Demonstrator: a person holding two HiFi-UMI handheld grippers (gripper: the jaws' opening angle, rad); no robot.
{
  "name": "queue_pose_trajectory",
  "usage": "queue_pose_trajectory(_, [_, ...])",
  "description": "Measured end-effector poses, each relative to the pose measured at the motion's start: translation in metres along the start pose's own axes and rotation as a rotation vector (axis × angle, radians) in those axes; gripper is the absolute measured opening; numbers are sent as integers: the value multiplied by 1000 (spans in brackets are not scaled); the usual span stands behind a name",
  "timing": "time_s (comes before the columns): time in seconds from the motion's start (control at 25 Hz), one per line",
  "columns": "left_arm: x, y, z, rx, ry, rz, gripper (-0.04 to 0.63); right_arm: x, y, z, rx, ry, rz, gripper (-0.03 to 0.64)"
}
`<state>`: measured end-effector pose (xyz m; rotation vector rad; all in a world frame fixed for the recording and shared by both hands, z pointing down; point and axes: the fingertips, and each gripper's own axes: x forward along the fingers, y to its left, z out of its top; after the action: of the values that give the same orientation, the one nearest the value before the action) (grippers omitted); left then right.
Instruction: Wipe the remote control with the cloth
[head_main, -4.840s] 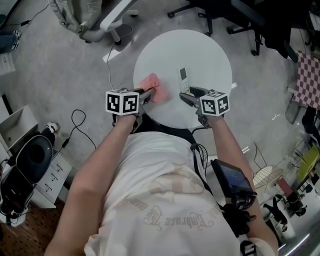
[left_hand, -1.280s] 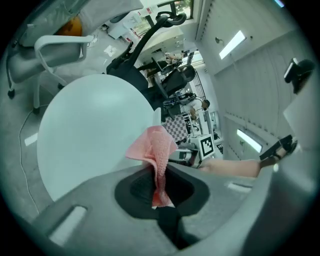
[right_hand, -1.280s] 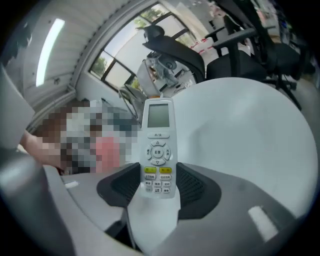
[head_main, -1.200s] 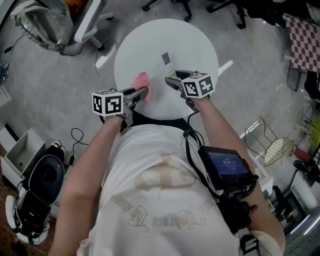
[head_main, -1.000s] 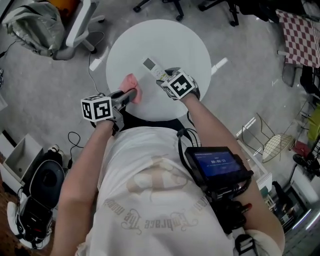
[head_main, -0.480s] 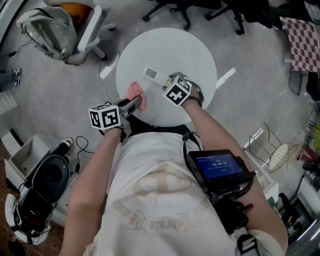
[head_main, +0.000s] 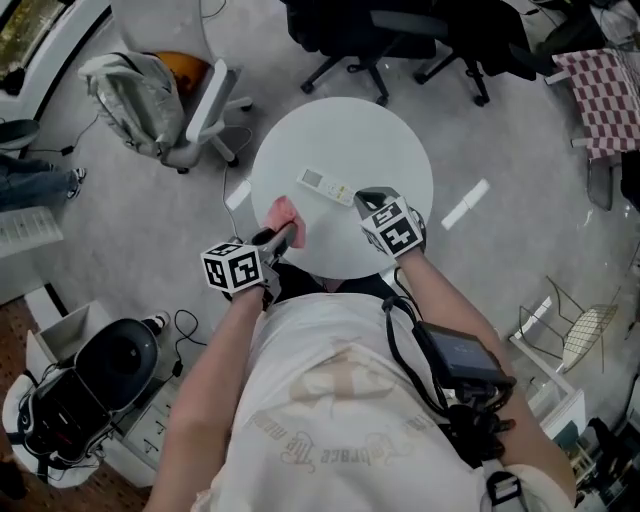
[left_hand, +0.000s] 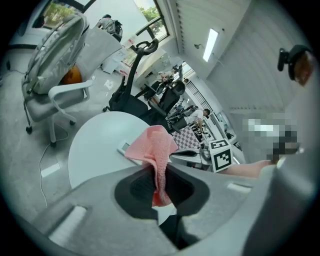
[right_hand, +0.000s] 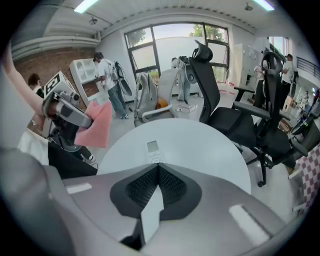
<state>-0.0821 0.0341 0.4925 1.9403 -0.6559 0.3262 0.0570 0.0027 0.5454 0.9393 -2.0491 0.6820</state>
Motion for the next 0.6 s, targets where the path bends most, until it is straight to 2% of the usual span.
queue_pose_trajectory(0.28, [-10, -33, 14, 181, -39, -11, 21, -69, 15, 22, 110, -260, -12, 6])
queue_pose_trajectory(0.6, [-28, -41, 48, 368, -34, -72, 21, -113, 28, 48, 239, -457, -93, 6])
